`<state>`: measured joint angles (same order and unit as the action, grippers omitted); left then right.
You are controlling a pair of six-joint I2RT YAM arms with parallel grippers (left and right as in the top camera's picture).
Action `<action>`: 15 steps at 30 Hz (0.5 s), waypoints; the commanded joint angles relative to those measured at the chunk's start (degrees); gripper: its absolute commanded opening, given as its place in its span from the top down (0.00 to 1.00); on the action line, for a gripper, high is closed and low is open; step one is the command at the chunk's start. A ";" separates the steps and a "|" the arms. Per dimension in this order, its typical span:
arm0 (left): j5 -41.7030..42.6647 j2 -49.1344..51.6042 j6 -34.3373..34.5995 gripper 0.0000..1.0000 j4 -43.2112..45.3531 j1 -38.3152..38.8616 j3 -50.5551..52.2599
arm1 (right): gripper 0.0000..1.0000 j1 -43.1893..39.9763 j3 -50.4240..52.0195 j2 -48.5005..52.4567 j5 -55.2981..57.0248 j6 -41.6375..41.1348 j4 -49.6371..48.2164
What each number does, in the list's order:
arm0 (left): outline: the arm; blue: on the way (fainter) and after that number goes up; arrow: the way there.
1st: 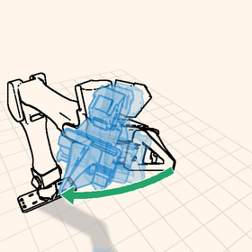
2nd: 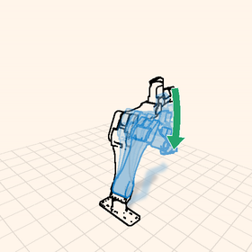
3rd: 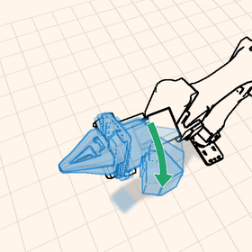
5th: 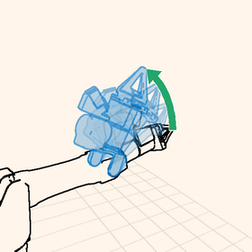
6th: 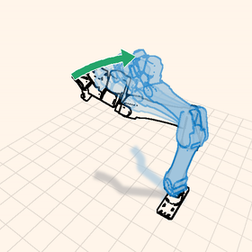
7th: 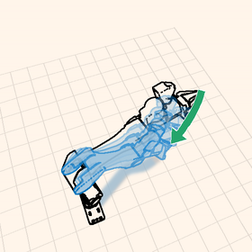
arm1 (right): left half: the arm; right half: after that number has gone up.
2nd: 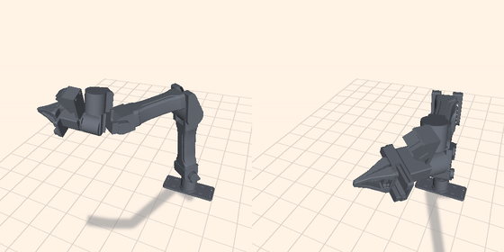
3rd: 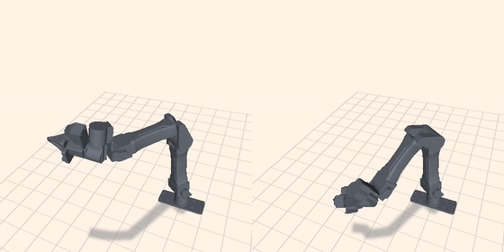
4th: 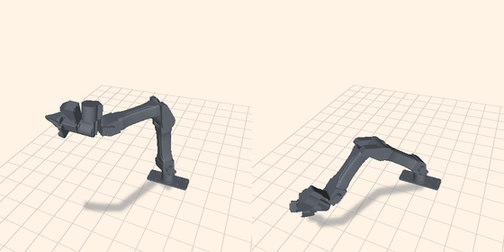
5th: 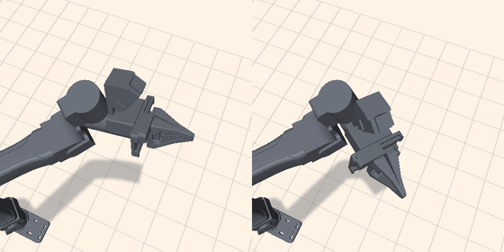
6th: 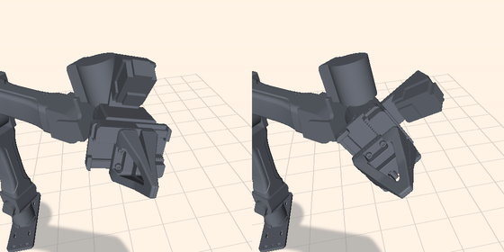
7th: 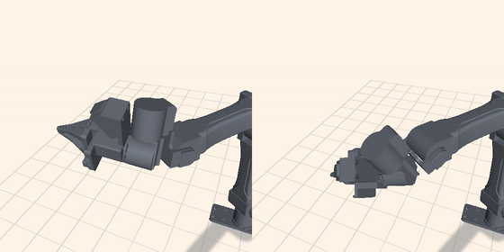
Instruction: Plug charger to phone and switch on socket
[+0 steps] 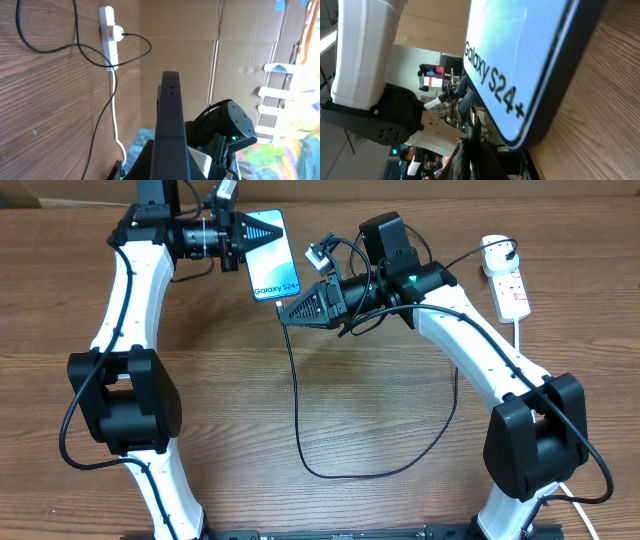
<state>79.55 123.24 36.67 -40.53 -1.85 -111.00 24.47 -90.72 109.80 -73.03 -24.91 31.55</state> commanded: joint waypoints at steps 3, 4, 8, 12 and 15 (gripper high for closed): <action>4.13 -0.02 2.78 0.96 0.94 0.37 -0.92 | 0.96 -0.09 0.02 0.50 0.07 -0.44 -0.22; 4.13 -0.02 2.78 0.96 0.94 0.37 -0.92 | 0.96 -0.11 0.02 0.50 0.07 -0.44 -0.24; 4.13 -0.02 2.75 0.96 0.94 0.48 -0.92 | 0.96 -0.31 0.02 0.50 0.07 -0.66 -0.74; 4.39 -0.02 2.73 0.96 0.94 0.48 -0.92 | 0.96 -0.57 0.02 0.50 0.04 -1.18 -1.49; 4.52 -0.02 2.54 0.96 0.94 0.48 -0.92 | 0.96 -0.94 0.02 0.50 -0.13 -1.79 -1.90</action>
<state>81.06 123.24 38.89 -39.79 -1.85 -111.00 24.32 -90.72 109.80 -73.03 -25.87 30.41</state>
